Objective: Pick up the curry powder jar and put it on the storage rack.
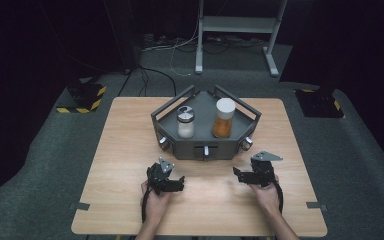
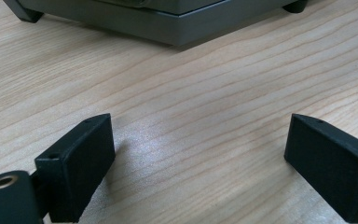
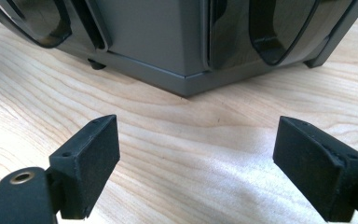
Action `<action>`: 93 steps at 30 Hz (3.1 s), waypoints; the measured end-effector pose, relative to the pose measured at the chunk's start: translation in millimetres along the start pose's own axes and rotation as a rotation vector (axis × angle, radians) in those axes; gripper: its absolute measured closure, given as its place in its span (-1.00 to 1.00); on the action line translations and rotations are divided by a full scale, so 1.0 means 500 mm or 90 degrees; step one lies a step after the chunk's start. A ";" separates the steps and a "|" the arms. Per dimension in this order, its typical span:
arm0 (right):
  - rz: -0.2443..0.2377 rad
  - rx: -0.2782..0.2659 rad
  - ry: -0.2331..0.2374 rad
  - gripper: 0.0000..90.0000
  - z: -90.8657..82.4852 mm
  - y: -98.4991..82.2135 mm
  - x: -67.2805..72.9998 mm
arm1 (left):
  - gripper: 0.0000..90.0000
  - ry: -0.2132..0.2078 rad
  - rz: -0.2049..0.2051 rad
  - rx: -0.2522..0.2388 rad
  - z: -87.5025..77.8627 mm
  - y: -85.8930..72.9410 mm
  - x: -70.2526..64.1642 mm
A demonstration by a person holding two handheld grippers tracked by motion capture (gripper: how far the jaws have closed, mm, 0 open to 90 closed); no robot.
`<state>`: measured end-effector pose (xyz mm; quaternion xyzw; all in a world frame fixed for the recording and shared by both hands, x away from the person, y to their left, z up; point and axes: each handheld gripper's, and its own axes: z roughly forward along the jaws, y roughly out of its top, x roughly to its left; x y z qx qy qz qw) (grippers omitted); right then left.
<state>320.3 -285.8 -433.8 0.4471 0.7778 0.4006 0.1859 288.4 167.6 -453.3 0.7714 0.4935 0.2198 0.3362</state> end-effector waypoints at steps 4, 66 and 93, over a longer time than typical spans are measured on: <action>0.002 0.004 -0.001 -0.68 0.005 -0.009 0.004 | -0.81 0.000 0.000 0.000 0.000 0.000 0.000; -0.036 0.047 -0.042 -0.72 0.027 -0.028 0.041 | -0.81 0.001 -0.001 0.000 -0.001 -0.001 -0.001; -0.036 0.048 -0.041 -0.72 0.027 -0.028 0.041 | -0.81 0.001 -0.001 0.000 -0.001 -0.001 -0.001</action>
